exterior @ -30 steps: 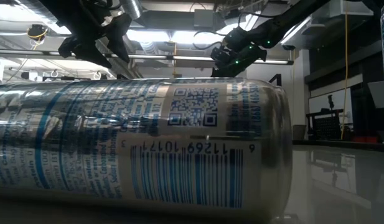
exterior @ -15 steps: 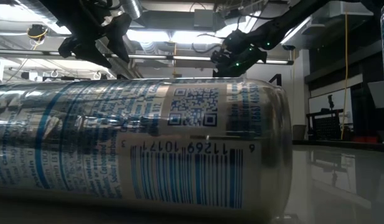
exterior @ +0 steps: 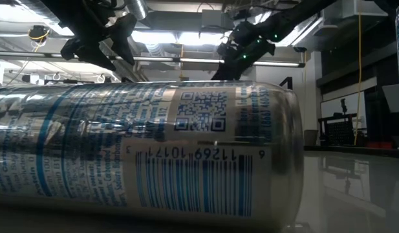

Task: Place canned beverage on shelf
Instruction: Put the white blue soda can on the shelf

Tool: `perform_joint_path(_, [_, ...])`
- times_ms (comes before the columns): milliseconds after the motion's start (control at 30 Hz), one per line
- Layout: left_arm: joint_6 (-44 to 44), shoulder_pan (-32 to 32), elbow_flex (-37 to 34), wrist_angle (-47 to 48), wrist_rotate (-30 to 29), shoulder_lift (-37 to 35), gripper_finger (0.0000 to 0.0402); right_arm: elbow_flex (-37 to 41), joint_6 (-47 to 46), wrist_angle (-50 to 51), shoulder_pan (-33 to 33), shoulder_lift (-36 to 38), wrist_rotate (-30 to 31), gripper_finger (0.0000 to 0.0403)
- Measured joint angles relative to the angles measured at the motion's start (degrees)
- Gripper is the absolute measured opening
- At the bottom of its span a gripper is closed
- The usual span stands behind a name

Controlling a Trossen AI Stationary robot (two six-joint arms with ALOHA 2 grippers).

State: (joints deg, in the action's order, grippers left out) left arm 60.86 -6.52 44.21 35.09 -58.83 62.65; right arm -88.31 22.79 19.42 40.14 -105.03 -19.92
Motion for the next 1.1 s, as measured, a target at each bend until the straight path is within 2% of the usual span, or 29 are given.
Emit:
perform_joint_path(433, [0.0, 0.0, 0.0, 0.0, 0.1, 0.0, 0.0263, -16.4, 0.0, 16.2, 0.0, 0.1, 0.0, 0.0380])
perform_joint_path(633, [0.0, 0.0, 0.0, -0.1, 2.6, 0.0, 0.0263, -24.3, -2.7, 25.5, 0.0, 0.2, -1.1, 0.0380])
perform_joint_path(733, [0.0, 0.0, 0.0, -0.1, 3.5, 0.0, 0.0263, -26.8, -7.0, 28.6, 0.0, 0.2, -4.7, 0.0380])
perform_joint_path(967, [0.0, 0.0, 0.0, -0.1, 5.6, 0.0, 0.0263, -28.3, -12.5, 34.0, -2.3, 0.3, -20.1, 0.0380])
perform_joint_path(1100, [0.0, 0.0, 0.0, -0.1, 7.5, 0.0, 0.0263, -28.3, -12.7, 37.2, -7.2, 0.5, -21.3, 0.0380])
